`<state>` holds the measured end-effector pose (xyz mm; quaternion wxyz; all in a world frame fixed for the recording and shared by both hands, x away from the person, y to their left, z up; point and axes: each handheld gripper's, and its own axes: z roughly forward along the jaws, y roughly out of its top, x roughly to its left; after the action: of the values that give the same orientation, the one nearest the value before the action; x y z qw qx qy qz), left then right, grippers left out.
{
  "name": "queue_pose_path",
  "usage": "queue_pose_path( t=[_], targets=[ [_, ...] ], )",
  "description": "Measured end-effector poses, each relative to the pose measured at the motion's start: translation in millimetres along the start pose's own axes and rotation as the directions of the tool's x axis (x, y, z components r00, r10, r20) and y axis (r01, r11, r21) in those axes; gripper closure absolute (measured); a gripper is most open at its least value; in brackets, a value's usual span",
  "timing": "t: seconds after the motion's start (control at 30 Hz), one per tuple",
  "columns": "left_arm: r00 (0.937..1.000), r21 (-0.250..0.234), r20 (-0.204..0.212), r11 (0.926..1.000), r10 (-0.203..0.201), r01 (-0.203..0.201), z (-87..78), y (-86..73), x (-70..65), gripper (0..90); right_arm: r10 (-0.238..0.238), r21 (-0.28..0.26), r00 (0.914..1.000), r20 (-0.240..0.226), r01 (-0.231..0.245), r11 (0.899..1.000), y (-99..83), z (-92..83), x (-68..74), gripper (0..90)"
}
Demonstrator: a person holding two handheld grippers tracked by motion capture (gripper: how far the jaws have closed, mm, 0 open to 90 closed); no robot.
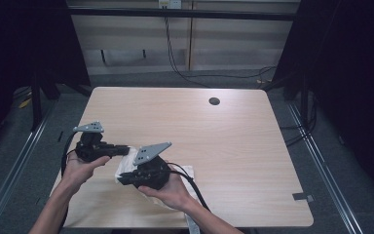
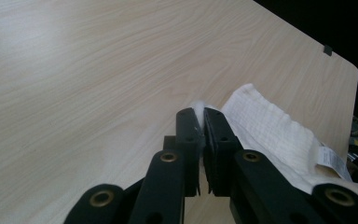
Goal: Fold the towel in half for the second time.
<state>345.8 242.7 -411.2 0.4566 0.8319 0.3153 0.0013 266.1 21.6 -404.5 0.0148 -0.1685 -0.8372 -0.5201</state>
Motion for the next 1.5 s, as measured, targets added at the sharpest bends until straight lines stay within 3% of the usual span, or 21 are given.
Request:
queue_pose_path(
  t=[0.1, 0.27, 0.47, 0.67, 0.97, 1.17, 1.33, 1.5],
  targets=[
    [1.0000, 0.023, -0.006, 0.9997, 0.003, -0.003, 10.1, -2.0, -0.2, 85.6, 0.015, 0.006, 0.9998, 0.011, -0.016, 1.000, -6.9, -1.4, -4.1, 85.6],
    [0.9998, 0.035, 0.018, 0.9993, 0.009, -0.009, 27.2, 3.1, -5.3, 85.6, 0.035, 0.003, 0.9989, 0.031, -0.035, 0.999, -18.0, -12.0, -6.3, 85.5],
    [0.9976, 0.054, 0.053, 0.9974, 0.044, -0.047, 47.6, 15.1, -19.0, 85.6, 0.040, 0.009, 0.9968, 0.069, -0.041, 0.999, -29.8, -28.8, -3.1, 85.2],
    [0.9971, 0.077, 0.058, 0.9957, 0.048, -0.053, 64.8, 15.6, -25.6, 85.5, 0.069, 0.020, 0.9945, 0.078, -0.071, 0.997, -41.0, -38.3, -6.4, 85.1],
    [0.9934, 0.088, 0.090, 0.9930, 0.071, -0.079, 86.2, 25.6, -39.2, 85.5, 0.073, -0.009, 0.9913, 0.110, -0.073, 0.997, -59.6, -62.3, -5.5, 85.0],
    [0.9914, 0.127, 0.113, 0.9888, 0.065, -0.079, 109.6, 22.6, -44.6, 85.3, 0.096, -0.015, 0.9855, 0.140, -0.095, 0.995, -77.5, -76.1, -5.8, 84.6],
    [0.9904, 0.165, 0.125, 0.9832, 0.058, -0.079, 129.4, 16.5, -46.2, 85.0, 0.101, 0.043, 0.9804, 0.169, -0.110, 0.993, -101.6, -84.1, -8.6, 84.2],
    [0.9892, 0.171, 0.137, 0.9823, 0.053, -0.076, 136.6, 14.9, -48.1, 84.7, 0.107, 0.054, 0.9777, 0.181, -0.119, 0.991, -113.9, -87.0, -8.0, 82.3]
  ],
)
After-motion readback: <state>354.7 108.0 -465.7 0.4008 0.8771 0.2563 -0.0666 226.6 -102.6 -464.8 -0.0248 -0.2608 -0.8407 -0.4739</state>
